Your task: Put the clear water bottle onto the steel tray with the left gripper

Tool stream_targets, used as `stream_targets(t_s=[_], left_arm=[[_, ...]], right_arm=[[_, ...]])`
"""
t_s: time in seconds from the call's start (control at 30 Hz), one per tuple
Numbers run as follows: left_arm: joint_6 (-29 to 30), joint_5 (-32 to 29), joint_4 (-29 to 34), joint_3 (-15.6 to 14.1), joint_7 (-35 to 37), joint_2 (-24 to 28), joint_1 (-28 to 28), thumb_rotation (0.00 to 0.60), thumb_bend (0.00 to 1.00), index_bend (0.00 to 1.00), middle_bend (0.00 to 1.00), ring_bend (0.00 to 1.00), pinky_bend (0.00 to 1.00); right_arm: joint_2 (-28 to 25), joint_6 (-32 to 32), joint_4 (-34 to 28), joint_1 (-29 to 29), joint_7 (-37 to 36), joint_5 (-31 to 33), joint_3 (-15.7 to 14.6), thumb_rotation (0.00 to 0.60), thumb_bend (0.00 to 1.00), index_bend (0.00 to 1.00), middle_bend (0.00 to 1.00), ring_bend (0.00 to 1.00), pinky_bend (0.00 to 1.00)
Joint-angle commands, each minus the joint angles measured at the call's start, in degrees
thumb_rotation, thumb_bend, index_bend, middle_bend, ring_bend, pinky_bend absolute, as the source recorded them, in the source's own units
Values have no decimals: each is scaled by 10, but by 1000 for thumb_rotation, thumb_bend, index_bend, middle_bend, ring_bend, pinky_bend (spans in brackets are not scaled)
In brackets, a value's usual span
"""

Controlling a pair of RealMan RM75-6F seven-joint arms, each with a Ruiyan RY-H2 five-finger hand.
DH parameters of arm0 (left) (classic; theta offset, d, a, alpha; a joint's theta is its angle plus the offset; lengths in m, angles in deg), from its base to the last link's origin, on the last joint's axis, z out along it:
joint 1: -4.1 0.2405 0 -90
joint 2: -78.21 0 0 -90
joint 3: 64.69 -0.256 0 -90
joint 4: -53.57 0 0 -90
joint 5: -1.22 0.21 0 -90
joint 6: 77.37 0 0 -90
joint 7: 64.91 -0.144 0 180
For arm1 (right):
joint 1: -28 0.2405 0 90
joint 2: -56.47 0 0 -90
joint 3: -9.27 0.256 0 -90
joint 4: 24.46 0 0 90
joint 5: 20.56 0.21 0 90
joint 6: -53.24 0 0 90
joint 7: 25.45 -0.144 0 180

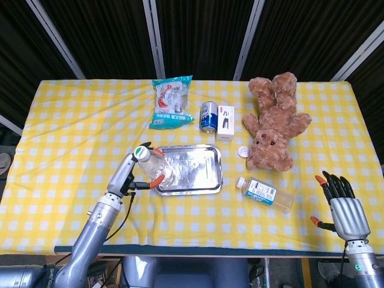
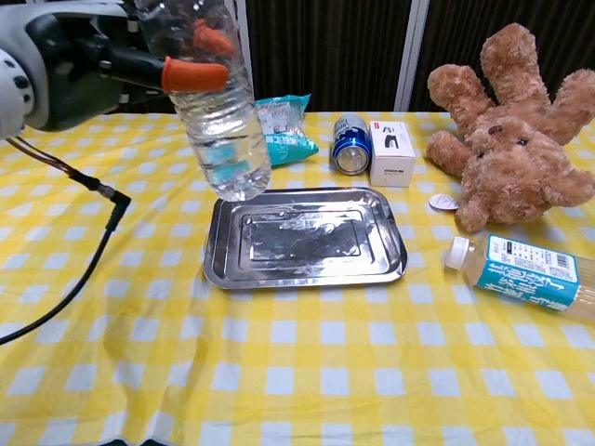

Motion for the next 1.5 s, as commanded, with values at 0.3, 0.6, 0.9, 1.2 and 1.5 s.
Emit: stream_targets(t_s=[0.3, 0.6, 0.9, 1.2, 1.5], left_arm=[[0, 81, -22, -28, 155, 182, 130, 600, 456, 549, 534, 64, 6], [-41, 141, -88, -20, 337, 260, 179, 600, 455, 553, 537, 64, 6], [-72, 104, -68, -30, 212, 163, 99, 600, 456, 553, 535, 64, 6], [-21, -1, -45, -13, 15, 14, -3, 600, 456, 555, 535, 63, 6], [22, -84, -116, 30, -74, -114, -89, 600, 468, 566, 540, 64, 6]], right_arm=[[1, 0, -6, 0, 6, -2, -2, 600, 49, 97, 0, 0, 0], [5, 11, -4, 4, 11, 2, -2, 600, 50, 97, 0, 0, 0], [6, 13, -4, 6, 9, 5, 0, 600, 50, 97, 0, 0, 0], [-1, 11, 0, 5, -8, 5, 1, 600, 49, 97, 0, 0, 0], [-1, 12, 2, 5, -13, 4, 0, 600, 50, 97, 0, 0, 0]])
